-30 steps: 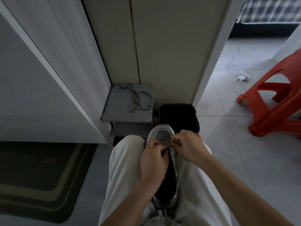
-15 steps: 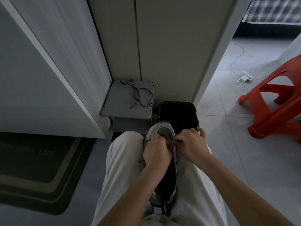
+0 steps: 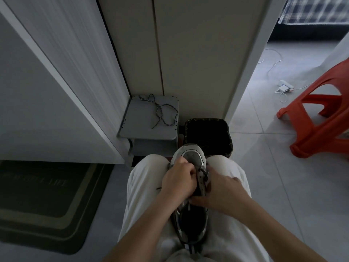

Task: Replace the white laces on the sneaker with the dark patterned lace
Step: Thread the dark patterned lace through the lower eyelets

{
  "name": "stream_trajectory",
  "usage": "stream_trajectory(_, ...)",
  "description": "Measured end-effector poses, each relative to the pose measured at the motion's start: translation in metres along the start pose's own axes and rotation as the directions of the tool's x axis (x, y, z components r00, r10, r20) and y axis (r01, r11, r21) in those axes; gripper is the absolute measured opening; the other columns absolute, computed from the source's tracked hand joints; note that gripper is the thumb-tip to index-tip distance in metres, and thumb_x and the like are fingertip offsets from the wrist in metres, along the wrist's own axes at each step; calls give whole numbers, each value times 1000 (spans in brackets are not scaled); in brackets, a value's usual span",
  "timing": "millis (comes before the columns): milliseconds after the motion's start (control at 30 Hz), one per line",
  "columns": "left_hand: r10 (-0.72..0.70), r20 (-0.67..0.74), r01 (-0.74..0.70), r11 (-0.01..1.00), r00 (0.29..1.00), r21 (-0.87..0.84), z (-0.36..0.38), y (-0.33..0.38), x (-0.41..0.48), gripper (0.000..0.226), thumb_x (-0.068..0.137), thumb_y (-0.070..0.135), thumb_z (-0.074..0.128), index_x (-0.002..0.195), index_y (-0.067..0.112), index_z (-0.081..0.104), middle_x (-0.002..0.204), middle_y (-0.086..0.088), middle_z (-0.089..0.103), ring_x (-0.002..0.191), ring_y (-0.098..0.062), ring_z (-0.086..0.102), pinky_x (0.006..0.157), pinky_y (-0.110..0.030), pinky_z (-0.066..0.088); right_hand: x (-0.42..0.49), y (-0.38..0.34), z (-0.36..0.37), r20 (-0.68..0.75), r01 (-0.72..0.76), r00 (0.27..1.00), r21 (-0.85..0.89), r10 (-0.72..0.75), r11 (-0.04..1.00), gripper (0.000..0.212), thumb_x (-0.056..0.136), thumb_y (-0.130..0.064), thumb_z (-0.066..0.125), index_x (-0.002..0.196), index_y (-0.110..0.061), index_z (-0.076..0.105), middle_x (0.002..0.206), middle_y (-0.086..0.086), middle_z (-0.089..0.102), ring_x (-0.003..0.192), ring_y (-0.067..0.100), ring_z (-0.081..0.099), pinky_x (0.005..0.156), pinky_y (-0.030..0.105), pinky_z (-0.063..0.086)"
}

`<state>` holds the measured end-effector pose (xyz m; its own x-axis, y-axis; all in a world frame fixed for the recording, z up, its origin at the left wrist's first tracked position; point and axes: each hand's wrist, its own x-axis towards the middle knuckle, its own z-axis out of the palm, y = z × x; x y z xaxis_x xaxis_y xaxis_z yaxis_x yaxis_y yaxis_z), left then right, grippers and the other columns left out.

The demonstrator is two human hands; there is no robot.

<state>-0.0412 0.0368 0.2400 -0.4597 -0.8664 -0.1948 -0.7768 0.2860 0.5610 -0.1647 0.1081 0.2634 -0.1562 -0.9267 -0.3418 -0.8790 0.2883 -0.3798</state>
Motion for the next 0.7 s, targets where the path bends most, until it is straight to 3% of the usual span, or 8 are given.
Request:
stream_trajectory(100, 19, 82, -19, 1000, 996, -5, -5, -4, -1, 16, 90, 27, 54, 90, 14, 64, 112, 5, 43, 93, -20, 55, 84, -41, 49, -8, 1, 19, -157, -61, 987, -216, 27, 974, 90, 62, -59, 57, 135, -21, 23, 109, -4, 56, 106, 21, 55, 88, 37, 34)
stream_trajectory(233, 167, 240, -193, 977, 956, 88, -20, -3, -25, 13, 90, 26, 57, 96, 19, 66, 114, 5, 37, 99, -20, 51, 87, -34, 45, -1, 17, 16, -244, -131, 966, -154, 91, 979, 63, 70, -57, 54, 123, -26, 40, 109, -4, 56, 109, 21, 53, 91, 38, 30)
stream_trajectory(333, 308, 393, -381, 916, 866, 123, -29, -2, -59, 12, 87, 32, 59, 94, 26, 66, 115, 7, 39, 104, -18, 40, 90, -33, 41, 10, 20, 12, -264, -92, 963, -152, 49, 984, 57, 68, -60, 44, 117, -31, 47, 108, -4, 58, 107, 22, 53, 91, 40, 31)
stream_trajectory(400, 299, 407, -367, 925, 863, 100, -39, -5, -72, 13, 86, 36, 59, 94, 28, 66, 114, 13, 40, 106, -13, 36, 90, -28, 36, 19, 16, 12, -287, -31, 958, -127, -7, 991, 57, 67, -61, 41, 117, -34, 44, 106, -5, 57, 104, 21, 55, 88, 40, 34)
stream_trajectory(467, 261, 360, -296, 954, 895, 44, -47, -9, -71, 15, 85, 39, 61, 94, 29, 68, 112, 19, 42, 107, -7, 35, 90, -22, 33, 24, 10, 12, -307, 93, 944, -106, -121, 990, 52, 70, -52, 53, 119, -38, 44, 103, -4, 56, 95, 21, 58, 82, 37, 39)
stream_trajectory(533, 221, 320, -218, 975, 921, -47, -51, -10, -64, 16, 84, 44, 62, 90, 30, 69, 105, 22, 42, 102, 3, 39, 87, -15, 33, 23, 4, 9, -339, 276, 895, -87, -289, 957, 35, 68, -35, 68, 102, -33, 60, 91, -1, 55, 76, 22, 59, 71, 35, 46)
stream_trajectory(600, 118, 114, -104, 987, 986, -125, -49, -10, -50, 19, 84, 49, 59, 81, 31, 66, 94, 21, 47, 85, 11, 47, 73, -4, 33, 20, 4, 7, -367, 385, 840, -113, -399, 916, 19, 64, -23, 78, 81, -25, 69, 82, 1, 57, 65, 23, 60, 61, 34, 49)
stream_trajectory(700, -140, -180, 149, 988, 974, 40, -44, -17, -21, 33, 86, 57, 49, 88, 25, 57, 84, 11, 55, 78, -1, 57, 58, -17, 37, 16, 5, 6, -331, 348, 878, -53, -345, 936, 16, 71, -23, 75, 86, -22, 71, 93, 2, 61, 74, 22, 63, 63, 34, 50)
